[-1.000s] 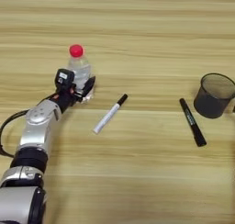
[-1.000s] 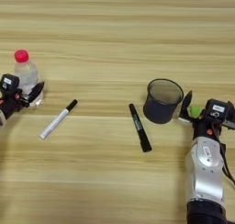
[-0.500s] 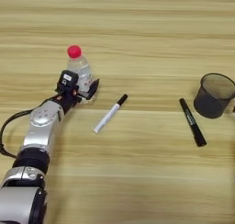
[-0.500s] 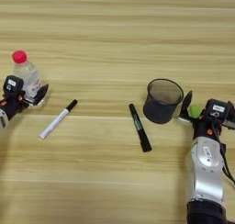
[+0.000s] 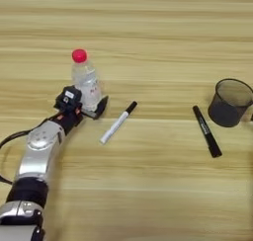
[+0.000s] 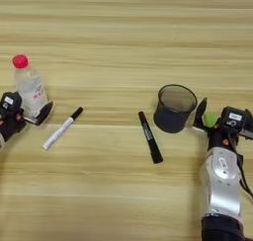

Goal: Move the objects on the table

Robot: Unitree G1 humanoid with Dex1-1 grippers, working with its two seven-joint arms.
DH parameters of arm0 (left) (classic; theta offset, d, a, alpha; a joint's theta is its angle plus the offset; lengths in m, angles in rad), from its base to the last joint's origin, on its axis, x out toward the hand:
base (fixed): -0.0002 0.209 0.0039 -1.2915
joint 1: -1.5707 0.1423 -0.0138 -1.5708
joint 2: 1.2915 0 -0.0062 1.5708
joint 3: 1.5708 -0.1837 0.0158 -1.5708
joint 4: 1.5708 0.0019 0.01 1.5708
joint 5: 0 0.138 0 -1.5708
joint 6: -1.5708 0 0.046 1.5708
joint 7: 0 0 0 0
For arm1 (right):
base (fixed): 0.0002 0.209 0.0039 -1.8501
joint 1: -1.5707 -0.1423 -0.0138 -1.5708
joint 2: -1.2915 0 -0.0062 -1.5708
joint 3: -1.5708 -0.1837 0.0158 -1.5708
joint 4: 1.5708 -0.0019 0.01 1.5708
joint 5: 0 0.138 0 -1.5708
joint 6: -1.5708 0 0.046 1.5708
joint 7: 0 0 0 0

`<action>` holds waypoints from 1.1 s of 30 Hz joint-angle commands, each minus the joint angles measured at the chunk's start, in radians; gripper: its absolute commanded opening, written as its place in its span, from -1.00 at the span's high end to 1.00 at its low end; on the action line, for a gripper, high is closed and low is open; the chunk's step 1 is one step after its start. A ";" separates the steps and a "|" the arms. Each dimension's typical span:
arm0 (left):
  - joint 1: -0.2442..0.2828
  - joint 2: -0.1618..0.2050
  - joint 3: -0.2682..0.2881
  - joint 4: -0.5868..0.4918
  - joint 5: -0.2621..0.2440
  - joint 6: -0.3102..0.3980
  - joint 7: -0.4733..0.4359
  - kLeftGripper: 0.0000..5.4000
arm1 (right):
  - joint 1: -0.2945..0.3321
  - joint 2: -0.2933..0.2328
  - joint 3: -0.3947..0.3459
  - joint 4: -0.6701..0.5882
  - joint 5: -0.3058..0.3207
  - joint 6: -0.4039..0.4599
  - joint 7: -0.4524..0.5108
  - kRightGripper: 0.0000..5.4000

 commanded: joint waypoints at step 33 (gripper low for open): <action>-0.084 0.040 0.208 0.238 -0.039 -0.149 0.261 -0.98 | -0.025 -0.020 -0.009 0.050 0.010 -0.022 0.010 -1.00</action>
